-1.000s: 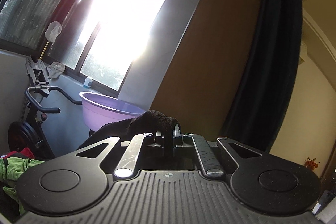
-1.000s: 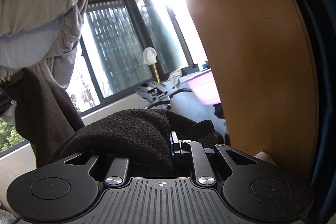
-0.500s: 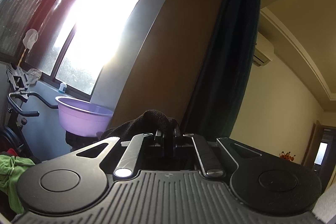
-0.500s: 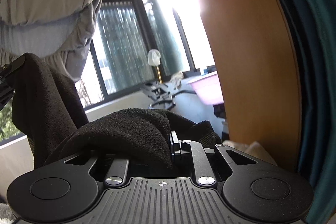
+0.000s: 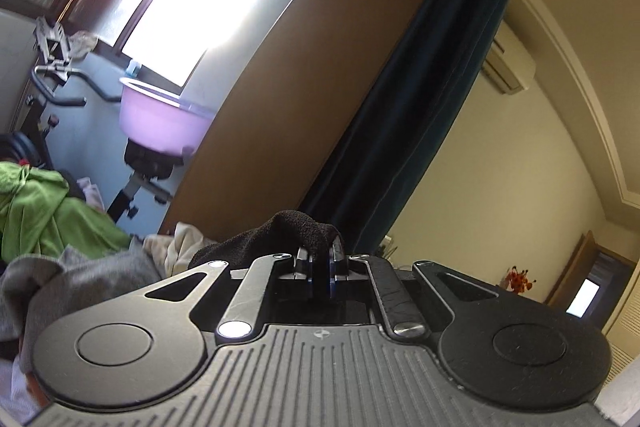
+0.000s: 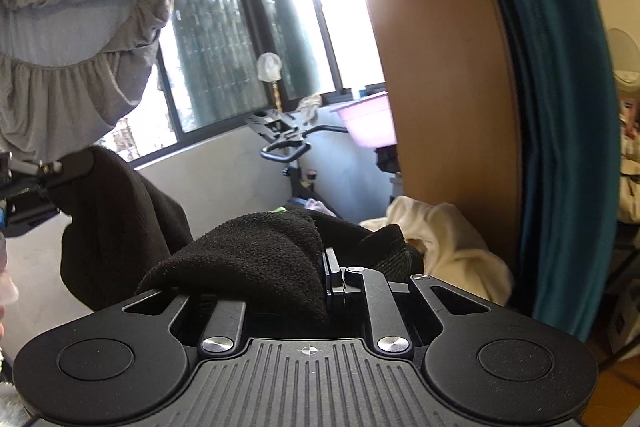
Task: Fold clothes
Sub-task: 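Lift the black fleece with both grippers and spread it between them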
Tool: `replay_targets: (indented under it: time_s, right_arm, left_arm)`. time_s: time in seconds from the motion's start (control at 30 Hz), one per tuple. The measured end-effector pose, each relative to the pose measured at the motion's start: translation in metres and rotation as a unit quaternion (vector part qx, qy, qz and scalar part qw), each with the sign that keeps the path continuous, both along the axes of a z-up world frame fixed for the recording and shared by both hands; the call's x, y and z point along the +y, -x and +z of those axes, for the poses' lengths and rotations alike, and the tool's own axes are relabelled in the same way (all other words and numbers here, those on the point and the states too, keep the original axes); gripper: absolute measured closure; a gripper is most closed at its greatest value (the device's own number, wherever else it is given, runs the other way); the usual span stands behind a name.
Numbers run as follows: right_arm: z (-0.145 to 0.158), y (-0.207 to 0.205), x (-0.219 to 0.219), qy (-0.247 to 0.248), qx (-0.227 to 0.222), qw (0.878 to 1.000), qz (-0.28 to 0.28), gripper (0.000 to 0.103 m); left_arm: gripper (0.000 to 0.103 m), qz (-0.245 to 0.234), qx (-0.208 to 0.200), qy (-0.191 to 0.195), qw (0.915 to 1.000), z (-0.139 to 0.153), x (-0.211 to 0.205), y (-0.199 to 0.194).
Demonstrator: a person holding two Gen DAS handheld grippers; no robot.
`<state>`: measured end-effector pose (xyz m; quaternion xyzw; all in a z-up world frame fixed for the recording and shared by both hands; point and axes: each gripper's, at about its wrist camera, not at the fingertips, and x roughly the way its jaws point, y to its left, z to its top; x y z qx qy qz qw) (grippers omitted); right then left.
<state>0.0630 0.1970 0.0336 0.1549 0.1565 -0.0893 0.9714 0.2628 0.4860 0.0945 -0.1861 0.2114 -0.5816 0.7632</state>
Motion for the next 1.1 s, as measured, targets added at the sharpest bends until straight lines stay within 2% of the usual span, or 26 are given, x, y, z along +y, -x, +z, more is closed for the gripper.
replay_targets:
  time_s: [0.07, 0.23, 0.5, 0.93, 1.07, 1.1]
  right_arm:
    - [0.0, 0.002, -0.003, -0.005, 0.007, 1.0, -0.01, 0.089]
    - [0.012, -0.009, -0.008, 0.03, 0.056, 0.997, -0.032, 0.089]
    - [0.029, -0.018, -0.005, 0.056, 0.058, 0.997, -0.003, 0.089]
    - [0.021, -0.018, -0.017, 0.025, 0.071, 0.997, 0.023, 0.089]
    - [0.017, -0.013, -0.02, 0.005, 0.079, 0.997, 0.016, 0.089]
    - [0.017, -0.009, -0.02, 0.003, 0.079, 0.997, 0.012, 0.089]
  left_arm:
    - [0.096, 0.002, 0.01, -0.008, 0.9999, -0.004, -0.004, 0.001]
    - [0.096, 0.023, 0.011, -0.024, 0.9994, -0.005, -0.013, 0.008]
    - [0.096, 0.073, 0.026, -0.035, 0.9964, -0.013, -0.025, 0.018]
    - [0.095, 0.08, 0.019, -0.07, 0.9942, -0.02, -0.053, 0.029]
    - [0.095, 0.082, -0.025, -0.119, 0.9892, -0.019, -0.065, 0.039]
    - [0.095, 0.075, -0.024, -0.12, 0.9896, -0.02, -0.067, 0.04]
